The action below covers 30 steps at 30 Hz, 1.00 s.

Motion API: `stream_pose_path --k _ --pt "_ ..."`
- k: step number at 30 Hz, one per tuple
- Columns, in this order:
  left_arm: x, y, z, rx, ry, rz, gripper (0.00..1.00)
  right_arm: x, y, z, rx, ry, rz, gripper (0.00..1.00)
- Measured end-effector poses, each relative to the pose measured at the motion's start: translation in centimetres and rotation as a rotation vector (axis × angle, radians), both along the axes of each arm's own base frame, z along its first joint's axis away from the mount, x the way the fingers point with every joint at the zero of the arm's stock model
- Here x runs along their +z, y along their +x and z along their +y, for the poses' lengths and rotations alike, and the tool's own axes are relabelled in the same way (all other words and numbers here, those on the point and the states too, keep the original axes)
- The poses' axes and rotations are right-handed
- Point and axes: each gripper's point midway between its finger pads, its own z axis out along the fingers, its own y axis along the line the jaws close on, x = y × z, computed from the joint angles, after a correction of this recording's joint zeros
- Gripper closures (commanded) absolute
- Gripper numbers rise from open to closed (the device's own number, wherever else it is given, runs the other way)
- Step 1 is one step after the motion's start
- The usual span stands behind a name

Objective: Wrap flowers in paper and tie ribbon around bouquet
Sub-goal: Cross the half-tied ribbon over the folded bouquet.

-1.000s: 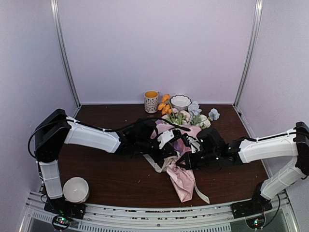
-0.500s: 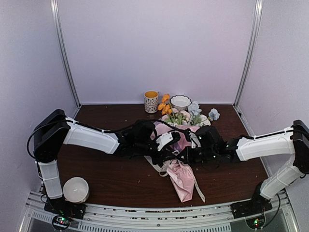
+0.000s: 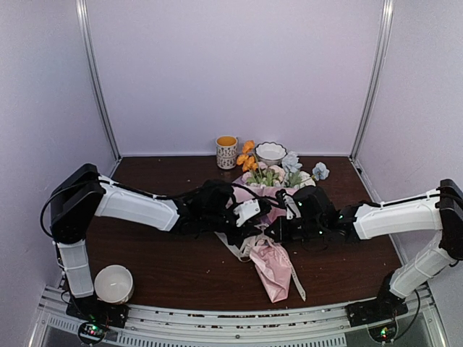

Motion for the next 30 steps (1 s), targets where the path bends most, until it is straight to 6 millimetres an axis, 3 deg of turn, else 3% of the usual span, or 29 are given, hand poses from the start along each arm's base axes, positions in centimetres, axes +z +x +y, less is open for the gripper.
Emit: stream_pose_path --k 5,10,18,24,26,30 --pt "-0.3 0.1 -0.1 -0.001 0.006 -0.015 0.74 0.3 0.1 0.2 0.005 0.002 -0.01 1.0" --pt "-1.1 0.1 -0.1 -0.002 0.017 -0.003 1.0 0.7 0.3 0.3 0.007 0.007 -0.019 1.0" --pt "-1.0 0.2 -0.2 0.002 0.012 -0.005 1.0 1.2 0.1 -0.2 0.005 0.003 -0.019 0.65" --pt "-1.0 0.4 -0.1 0.01 0.013 -0.009 1.0 5.3 1.0 -2.5 -0.026 0.054 -0.113 0.65" --pt "-1.0 0.4 -0.1 0.013 0.014 -0.011 1.0 5.3 1.4 -3.0 -0.031 0.05 -0.12 0.64" --pt "-1.0 0.6 -0.1 0.023 0.015 -0.017 1.0 3.5 1.6 -3.2 -0.006 0.02 -0.08 0.62"
